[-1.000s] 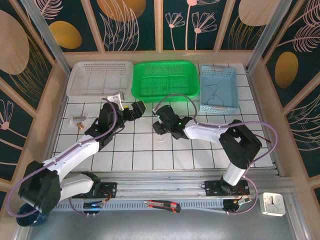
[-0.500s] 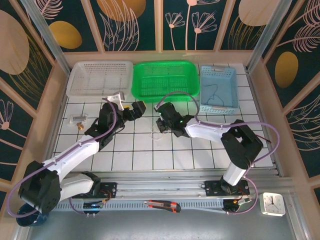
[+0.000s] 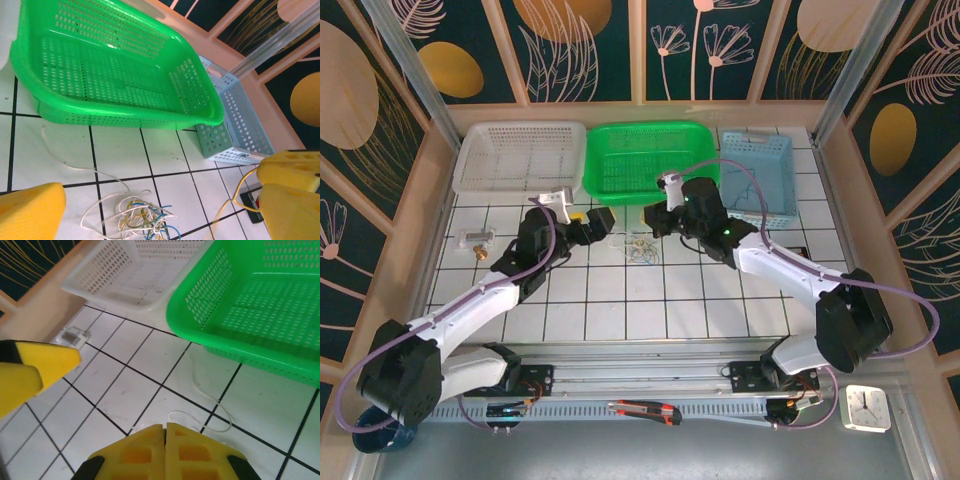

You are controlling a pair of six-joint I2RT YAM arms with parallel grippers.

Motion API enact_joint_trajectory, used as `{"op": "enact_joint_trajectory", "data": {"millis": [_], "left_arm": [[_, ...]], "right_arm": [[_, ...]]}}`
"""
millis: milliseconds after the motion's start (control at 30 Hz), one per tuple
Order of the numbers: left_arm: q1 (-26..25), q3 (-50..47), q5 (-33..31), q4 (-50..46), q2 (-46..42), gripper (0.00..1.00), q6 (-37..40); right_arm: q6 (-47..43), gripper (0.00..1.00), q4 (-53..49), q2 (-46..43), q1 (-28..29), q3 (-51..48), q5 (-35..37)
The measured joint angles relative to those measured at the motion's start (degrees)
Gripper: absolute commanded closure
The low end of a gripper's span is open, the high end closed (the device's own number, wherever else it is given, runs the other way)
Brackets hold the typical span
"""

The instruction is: Untangle the cables

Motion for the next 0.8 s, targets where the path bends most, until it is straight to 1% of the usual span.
{"op": "enact_joint_trajectory", "data": {"millis": [100,233,367,500,633,800], "left_arm": [[0.0,-0.2,1.4,0.7,1.1,0.08,1.7],[0.0,-0.6,3.9,2.6,2.8,0.14,3.3],[0.0,-1.0,7.3,4.8,5.2,0.15,4.2],[0.0,-1.9,9.0,6.0,6.2,0.14,4.3],[0.0,-4.5,9.2,8.7,6.3,0.12,0.8],[0.0,-9.6,9.4,14.9,5.8,0.11,-7.8]], "right_arm": [[1.8,1.0,1.4,0.0,-1.1,-1.7,-2.9],[3.5,1.0,2.9,0.0,-1.6,-3.1,-5.0],[5.0,1.0,4.8,0.0,-1.6,-4.4,-6.4],[6.3,1.0,5.5,0.0,-1.6,-4.9,-7.1],[7.6,1.0,6.5,0.0,-1.7,-5.0,-7.1],[10.8,1.0,9.6,-0.8,-2.2,-6.6,-7.1]]}}
